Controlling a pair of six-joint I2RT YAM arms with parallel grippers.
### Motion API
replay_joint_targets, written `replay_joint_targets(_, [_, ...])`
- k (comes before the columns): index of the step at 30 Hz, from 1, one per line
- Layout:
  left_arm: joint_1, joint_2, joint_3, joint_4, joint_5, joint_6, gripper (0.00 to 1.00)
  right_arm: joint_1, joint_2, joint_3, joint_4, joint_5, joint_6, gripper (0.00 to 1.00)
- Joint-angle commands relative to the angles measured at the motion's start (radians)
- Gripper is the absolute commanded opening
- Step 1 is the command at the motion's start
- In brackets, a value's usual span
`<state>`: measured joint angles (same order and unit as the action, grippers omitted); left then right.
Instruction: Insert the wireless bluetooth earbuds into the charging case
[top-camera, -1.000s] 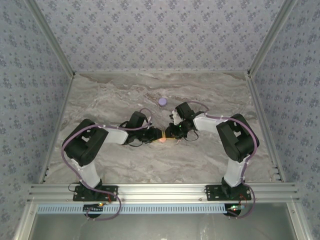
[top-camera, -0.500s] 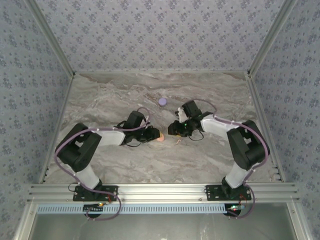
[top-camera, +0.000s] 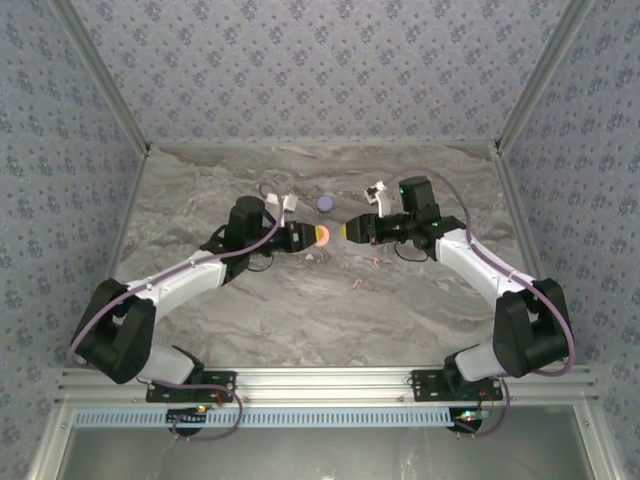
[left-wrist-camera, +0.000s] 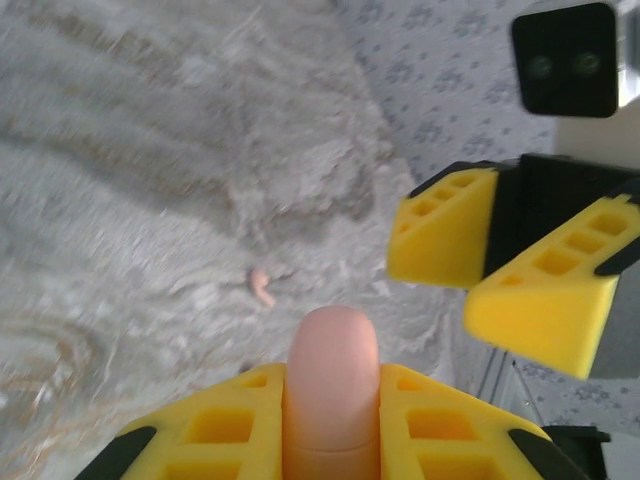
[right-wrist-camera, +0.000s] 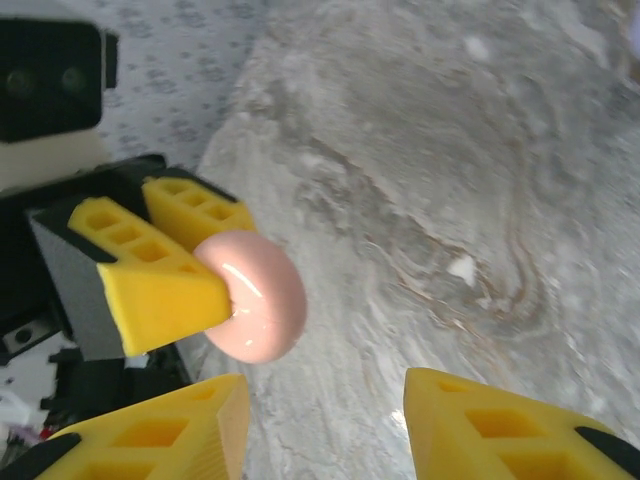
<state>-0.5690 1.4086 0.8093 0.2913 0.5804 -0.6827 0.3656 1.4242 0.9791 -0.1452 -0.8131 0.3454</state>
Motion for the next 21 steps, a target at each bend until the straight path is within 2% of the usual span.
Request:
replay_joint_targets(1, [0.004, -0.039, 0.071, 0.067, 0.081, 0.057, 0.15, -0.005, -0.026, 0.071, 0.016, -0.121, -0.051, 0.48])
replay_joint_targets(10, [0.004, -0.076, 0.114, 0.106, 0.123, 0.083, 0.16, -0.015, -0.031, 0.107, 0.104, -0.23, -0.006, 0.48])
replay_joint_targets(21, [0.003, -0.082, 0.118, 0.142, 0.156, 0.078, 0.15, -0.016, -0.024, 0.107, 0.157, -0.274, 0.023, 0.43])
